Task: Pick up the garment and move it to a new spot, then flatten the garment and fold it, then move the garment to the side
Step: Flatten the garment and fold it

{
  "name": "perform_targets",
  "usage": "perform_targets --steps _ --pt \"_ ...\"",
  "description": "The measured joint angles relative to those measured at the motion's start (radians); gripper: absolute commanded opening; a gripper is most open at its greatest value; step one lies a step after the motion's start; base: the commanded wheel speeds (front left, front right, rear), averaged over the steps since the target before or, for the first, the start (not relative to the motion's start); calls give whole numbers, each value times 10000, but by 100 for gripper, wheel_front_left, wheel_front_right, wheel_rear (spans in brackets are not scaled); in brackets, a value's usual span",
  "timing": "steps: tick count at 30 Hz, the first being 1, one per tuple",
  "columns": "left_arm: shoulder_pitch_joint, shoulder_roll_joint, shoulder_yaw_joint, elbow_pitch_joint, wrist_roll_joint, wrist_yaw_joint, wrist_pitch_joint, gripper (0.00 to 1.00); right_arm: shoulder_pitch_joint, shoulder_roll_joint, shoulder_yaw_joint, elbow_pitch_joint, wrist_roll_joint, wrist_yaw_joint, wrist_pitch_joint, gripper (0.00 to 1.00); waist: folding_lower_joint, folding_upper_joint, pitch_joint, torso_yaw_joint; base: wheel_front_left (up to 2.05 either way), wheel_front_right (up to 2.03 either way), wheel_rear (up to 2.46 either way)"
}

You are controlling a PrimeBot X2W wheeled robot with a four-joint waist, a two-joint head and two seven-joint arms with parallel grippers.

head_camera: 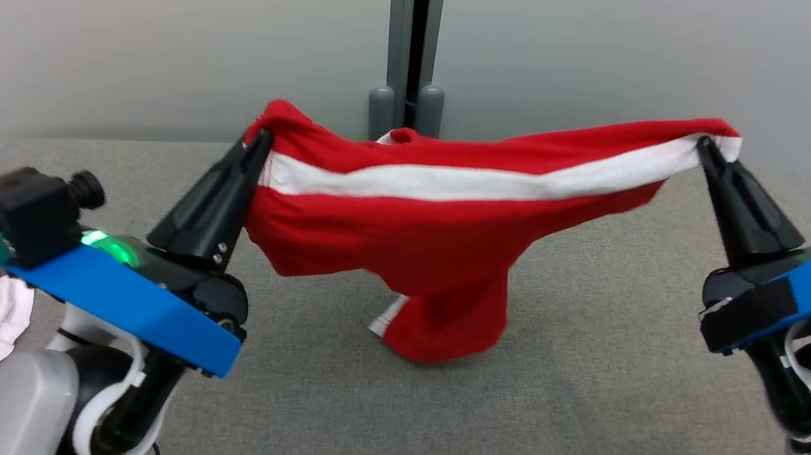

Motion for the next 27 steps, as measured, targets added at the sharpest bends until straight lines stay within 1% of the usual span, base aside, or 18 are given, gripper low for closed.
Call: perform_targets --steps 3,8,11,14,17,18,20,22,24,27 --pt "-174 211 428 -1034 -495 238 571 0 438 13 -746 -1605 -113 0 652 0 0 0 -123 -114 0 0 0" --pt "-746 420 961 -2418 -1371 688 1505 0 968 385 -1653 -3827 -407 0 1728 0 0 0 -103 -184 0 0 0" --pt "-1181 573 1179 -2886 -1682 945 1975 0 1089 665 -1981 -4775 -481 0 2249 0 0 0 46 -206 0 0 0" --pt "-1644 619 1218 -3039 -1860 1131 2326 0 1081 918 -2203 -5279 -541 0 2592 0 0 0 293 -224 0 0 0" --pt "-2137 633 1187 -2690 -1950 1310 2633 0 932 1116 -2345 -5221 -721 0 2844 0 0 0 666 -242 0 0 0" --pt "-2368 669 1166 -2429 -1908 1333 2719 0 800 1243 -2349 -5060 -721 0 2905 0 0 0 832 -259 0 0 0" --pt "-2904 786 1112 -1816 -1672 1323 2805 0 379 1267 -2320 -4567 -949 0 2920 0 0 0 1201 -299 0 0 0" --pt "-3600 872 1003 -1062 -1427 1292 2842 0 -318 1335 -2282 -3860 -1081 0 2788 0 1 0 1606 -327 0 0 0" --pt "-4513 826 849 -265 -1126 1231 2777 0 -1197 1484 -2251 -2986 -1310 0 2554 0 2 0 2013 -342 0 0 0" --pt "-6148 640 803 951 -589 1195 2318 0 -2711 1745 -2359 -1672 -1778 0 2013 0 3 -1 2612 -344 0 0 0"
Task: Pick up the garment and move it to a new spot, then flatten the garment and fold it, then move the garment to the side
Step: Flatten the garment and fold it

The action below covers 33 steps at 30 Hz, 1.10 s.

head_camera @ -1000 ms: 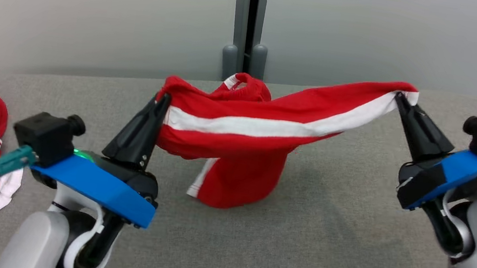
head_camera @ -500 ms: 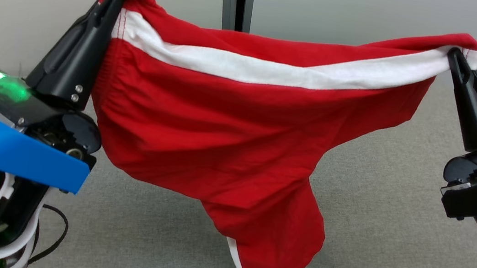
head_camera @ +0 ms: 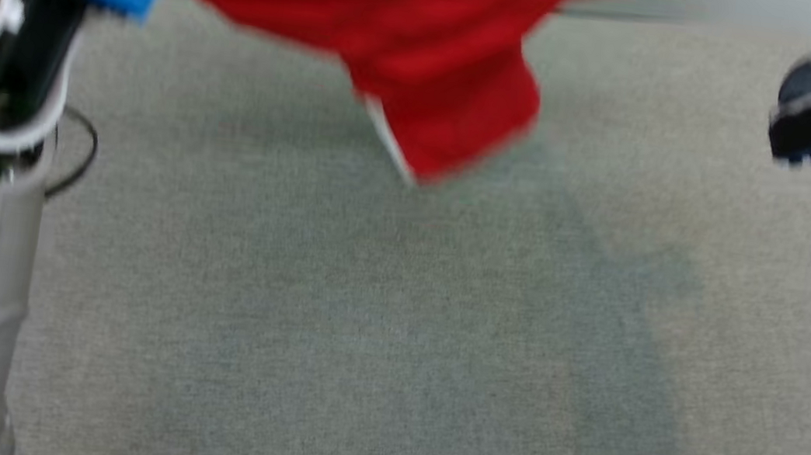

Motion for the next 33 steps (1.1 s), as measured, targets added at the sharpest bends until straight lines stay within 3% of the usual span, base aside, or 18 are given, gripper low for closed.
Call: perform_targets --steps 3,7,16,25,33 --pt "-1245 -119 -198 1233 575 -150 -552 0 -1126 307 -35 1342 -527 2 -466 0 1 0 600 19 0 0 0" --pt "-1417 -418 -560 2788 696 -385 -913 0 -1530 688 136 3147 -982 0 -1093 0 1 0 1268 175 0 0 0" --pt "1286 -334 -1283 4617 552 -1143 -1267 0 -797 888 1358 5787 -945 0 -2635 0 1 0 2110 556 0 0 0" --pt "2809 -500 -1549 4052 -59 -1494 -1691 0 -17 853 1687 6320 -418 0 -3977 0 -1 0 1878 667 0 0 0" --pt "4284 -454 -1524 2416 -750 -1580 -2023 0 1196 817 1373 5534 -69 0 -4506 0 -3 0 1102 713 0 0 0"
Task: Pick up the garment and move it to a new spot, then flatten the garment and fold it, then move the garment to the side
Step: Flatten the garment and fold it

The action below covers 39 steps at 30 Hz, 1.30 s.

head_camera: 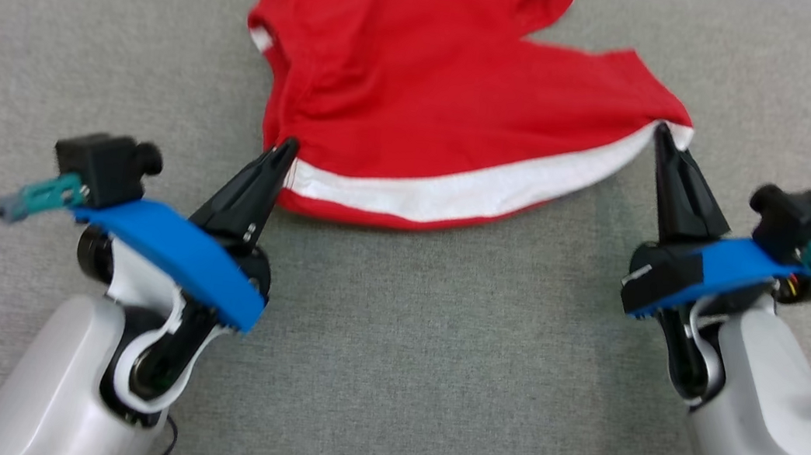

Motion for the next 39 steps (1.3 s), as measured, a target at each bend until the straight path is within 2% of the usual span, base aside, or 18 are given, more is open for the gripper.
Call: perform_targets --steps 8,17,21,25,30,39 --pt "2313 161 529 -2316 -456 284 -654 0 2432 -130 -677 -2418 -324 0 48 0 -3 0 -1325 54 0 0 0" --pt "5274 362 518 -4980 -556 1068 -732 0 6221 265 -1402 -6736 -506 0 1941 0 -4 0 -2417 -206 0 0 0" --pt "5972 313 253 -5323 -625 1289 -627 0 6953 451 -1645 -7860 -418 0 2709 0 -3 0 -2483 -237 0 0 0" --pt "6056 234 111 -5081 -566 1438 -552 0 6991 523 -1770 -8002 -397 0 3112 0 -1 0 -2378 -90 0 0 0" --pt "6037 -2 -36 -4638 -662 1557 -508 0 6240 481 -1814 -7327 -581 0 3275 0 0 0 -2150 229 0 0 0" --pt "5125 -1195 -31 -3490 -1363 1689 -901 0 3539 -412 -1427 -5505 -713 0 3919 0 1 0 -1611 1106 0 0 0"
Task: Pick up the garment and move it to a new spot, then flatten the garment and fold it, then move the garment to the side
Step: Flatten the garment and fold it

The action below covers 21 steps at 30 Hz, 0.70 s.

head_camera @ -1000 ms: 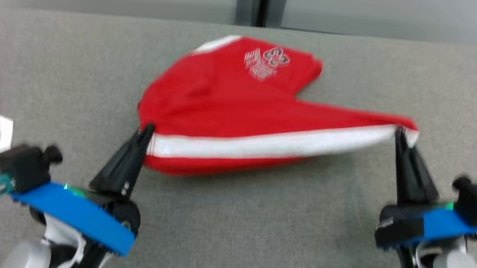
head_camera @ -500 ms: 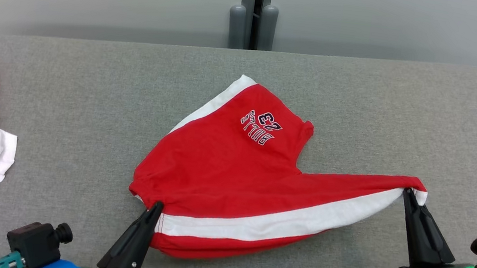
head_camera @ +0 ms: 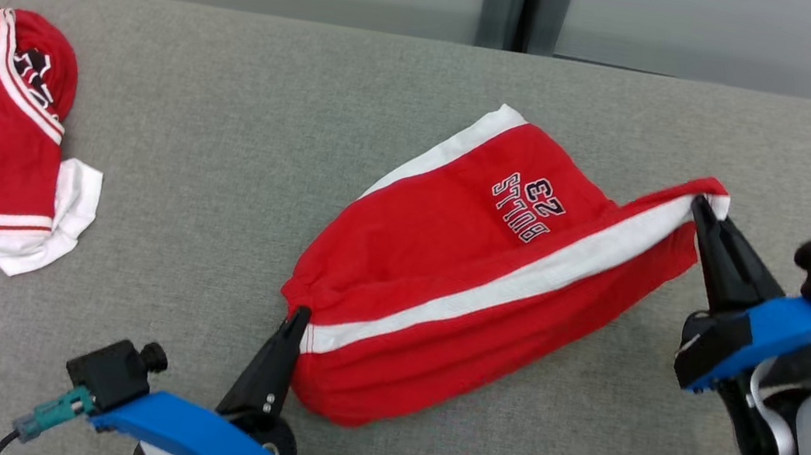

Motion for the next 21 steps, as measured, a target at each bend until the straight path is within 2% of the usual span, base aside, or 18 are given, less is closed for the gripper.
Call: perform_targets --steps 7,12,18,19,20,21 --pt "-1912 -466 186 1722 -585 288 -215 0 -2654 -779 1011 2171 -247 0 698 0 1 0 652 573 0 0 0" --pt "-3138 -556 150 2803 -780 441 -435 0 -4298 -830 1436 3912 -245 0 765 0 2 1 1192 889 0 0 0" --pt "-3918 -593 48 3768 -1051 460 -911 0 -5474 -713 1666 5812 -326 0 125 0 3 0 1607 1307 0 0 0" --pt "-3995 -598 21 3916 -1095 460 -986 0 -5612 -663 1697 6077 -337 0 -15 17 2 0 1644 1363 0 0 0" --pt "-4055 -602 -8 4021 -1147 470 -1051 0 -5745 -606 1712 6337 -351 0 -169 47 2 0 1674 1408 0 0 0" --pt "-4096 -602 -40 4149 -1223 472 -1078 0 -5862 -556 1728 6575 -359 2 -314 100 2 0 1696 1441 0 0 0"
